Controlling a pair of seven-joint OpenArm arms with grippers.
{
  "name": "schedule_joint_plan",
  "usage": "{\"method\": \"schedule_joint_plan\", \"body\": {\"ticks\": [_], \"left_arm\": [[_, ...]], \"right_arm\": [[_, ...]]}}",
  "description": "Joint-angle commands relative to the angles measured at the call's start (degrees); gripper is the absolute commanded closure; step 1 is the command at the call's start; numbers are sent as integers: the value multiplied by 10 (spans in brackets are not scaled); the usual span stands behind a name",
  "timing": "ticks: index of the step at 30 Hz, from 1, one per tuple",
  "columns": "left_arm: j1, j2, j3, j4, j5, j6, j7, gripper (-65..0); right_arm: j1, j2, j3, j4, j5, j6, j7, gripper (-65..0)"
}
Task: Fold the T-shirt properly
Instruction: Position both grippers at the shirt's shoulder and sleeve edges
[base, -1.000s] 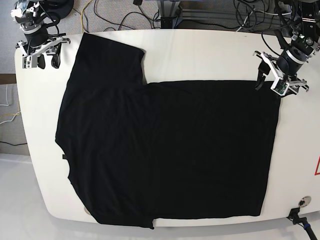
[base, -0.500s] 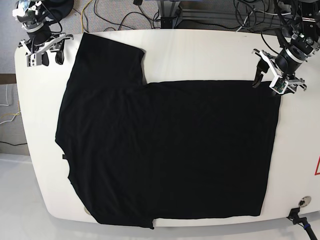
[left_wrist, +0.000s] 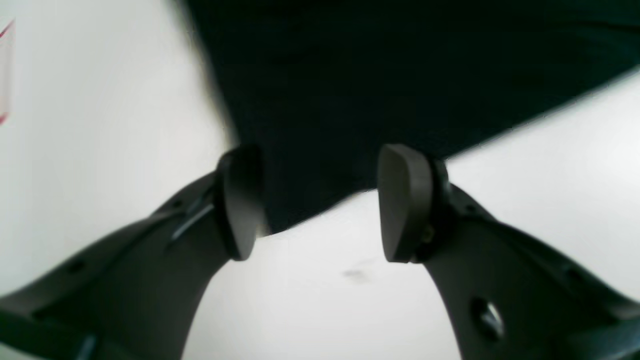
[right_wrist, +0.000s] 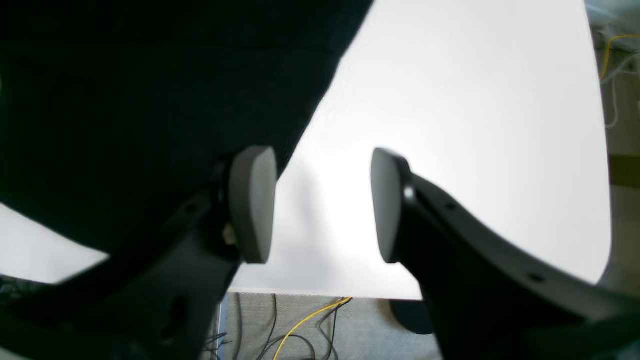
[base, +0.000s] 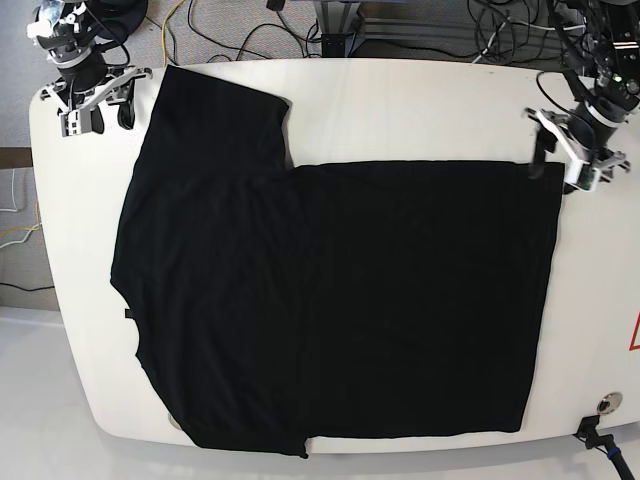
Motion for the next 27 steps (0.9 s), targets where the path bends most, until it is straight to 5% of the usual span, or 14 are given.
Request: {"method": "schedule_joint_plan", "body": {"ticks": [1,7,21,27], "left_arm": [[-22,-11,-54,-37,-27,11,-18,-323],[-69,-21,-116,-86,-130,7,-3,-321],[-127,-28,-100,-122,-99,24,-9,-325],[-118,-21,-103,-125,-131,13,2,-332]], "right_arm": [[-1,8,-1,8,7,5,7,-300],[-2,10,-7,9,8,7,7,-301],[-1,18,-9,11,6,8,8,-303],[8,6,-7,5,7,0,-50,-304]]}}
